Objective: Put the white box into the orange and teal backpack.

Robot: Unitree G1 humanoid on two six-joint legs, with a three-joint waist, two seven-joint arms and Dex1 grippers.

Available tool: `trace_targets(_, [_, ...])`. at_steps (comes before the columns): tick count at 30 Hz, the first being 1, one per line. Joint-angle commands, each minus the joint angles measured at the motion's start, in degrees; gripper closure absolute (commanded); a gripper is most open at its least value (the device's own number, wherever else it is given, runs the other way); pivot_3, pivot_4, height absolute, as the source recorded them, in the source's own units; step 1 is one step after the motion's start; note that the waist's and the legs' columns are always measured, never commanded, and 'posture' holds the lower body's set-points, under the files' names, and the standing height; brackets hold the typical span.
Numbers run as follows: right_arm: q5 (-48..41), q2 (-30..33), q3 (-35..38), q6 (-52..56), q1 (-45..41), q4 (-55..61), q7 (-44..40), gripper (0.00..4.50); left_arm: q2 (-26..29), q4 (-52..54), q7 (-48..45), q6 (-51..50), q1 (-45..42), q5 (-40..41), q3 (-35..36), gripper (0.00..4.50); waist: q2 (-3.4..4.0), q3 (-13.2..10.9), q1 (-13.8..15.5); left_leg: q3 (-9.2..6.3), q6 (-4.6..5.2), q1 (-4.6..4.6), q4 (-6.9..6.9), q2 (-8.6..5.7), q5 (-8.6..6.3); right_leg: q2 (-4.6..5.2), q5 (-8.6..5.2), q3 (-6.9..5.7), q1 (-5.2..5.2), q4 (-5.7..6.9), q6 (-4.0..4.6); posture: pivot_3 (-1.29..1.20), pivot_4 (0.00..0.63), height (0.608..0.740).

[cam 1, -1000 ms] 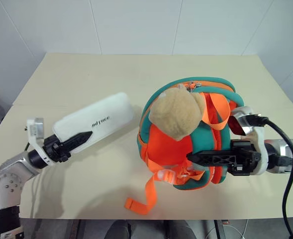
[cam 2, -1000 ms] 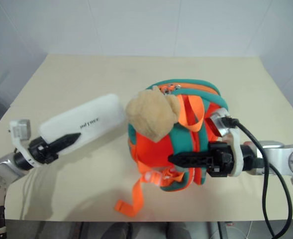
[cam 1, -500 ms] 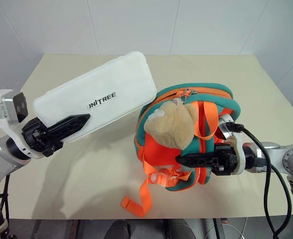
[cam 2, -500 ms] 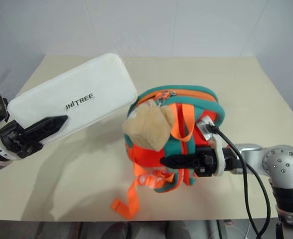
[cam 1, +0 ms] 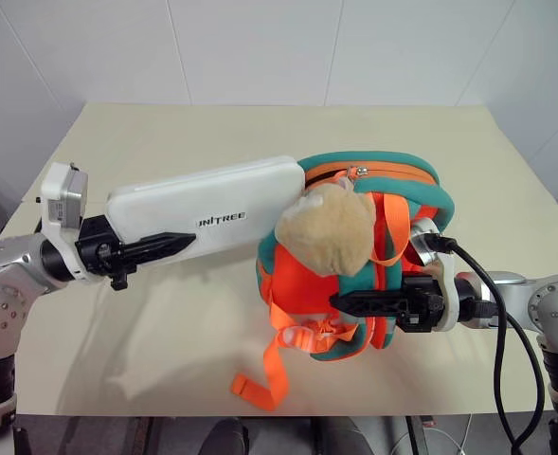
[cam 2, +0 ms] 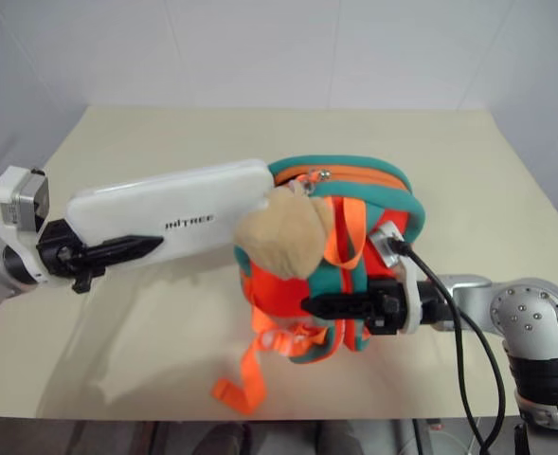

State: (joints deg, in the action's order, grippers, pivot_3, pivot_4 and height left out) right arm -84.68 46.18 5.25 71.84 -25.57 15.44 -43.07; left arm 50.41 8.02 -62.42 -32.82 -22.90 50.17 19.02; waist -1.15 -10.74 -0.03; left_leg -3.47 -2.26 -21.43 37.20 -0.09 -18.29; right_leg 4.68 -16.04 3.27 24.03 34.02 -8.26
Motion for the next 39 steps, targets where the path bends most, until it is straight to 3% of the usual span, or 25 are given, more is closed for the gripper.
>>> trace_targets(1, [-1.02,-0.36,1.46,-0.38,0.94,1.61,0.21,3.77,2.02,-2.75,-3.18,5.66,-1.66,-5.79,-0.71,3.07,0.00,0.00,-0.02,0.00,0.01,0.00,-0.01,0.00,0.00,0.00,0.00,0.00,0.00,0.00,0.00,0.00,0.150,0.740])
trace_targets(10, [-1.45,-1.87,1.53,-1.37,1.89,2.54,2.03,3.77,-0.65,-3.39,-9.59,5.75,-10.51,-10.89,-12.63,3.07,0.00,0.00,0.38,-0.02,0.04,-0.06,0.08,0.00,-0.02,0.01,0.03,-0.01,-0.01,0.06,-0.05,0.00,0.150,0.740])
trace_targets(21, [-1.80,-4.22,1.92,-3.05,3.63,4.63,4.80,3.77,-13.40,-9.50,-9.65,6.02,-26.69,-21.46,-27.99,3.07,-0.01,0.00,-0.02,0.00,0.07,-0.07,0.15,0.00,-0.02,-0.03,0.05,0.01,-0.01,0.32,-0.10,0.00,0.150,0.740])
trace_targets(28, [-2.21,-5.23,2.37,-4.72,5.61,6.42,7.24,3.77,-21.66,-13.92,-11.35,12.49,-31.73,-29.21,-34.49,3.07,-0.01,0.00,0.20,-0.01,0.07,-0.08,0.23,-0.01,-0.01,-0.03,0.05,0.01,-0.01,0.38,-0.10,0.00,0.150,0.740])
trace_targets(35, [-3.11,-5.69,2.51,-5.97,7.07,7.95,8.99,3.77,-27.58,-14.80,-9.23,11.26,-32.20,-30.26,-34.28,3.07,-0.01,0.00,0.23,-0.02,0.10,-0.08,0.34,-0.02,-0.02,-0.04,0.05,0.02,-0.02,0.48,-0.11,0.00,0.150,0.740])
trace_targets(39, [-3.45,-5.54,2.33,-6.57,7.60,8.36,9.37,3.80,-26.20,-12.85,-9.09,7.94,-30.93,-29.62,-32.87,1.81,-0.01,0.00,0.32,-0.05,0.11,-0.08,0.43,-0.02,-0.03,-0.04,0.06,0.02,-0.05,0.50,-0.12,0.00,0.150,0.740])
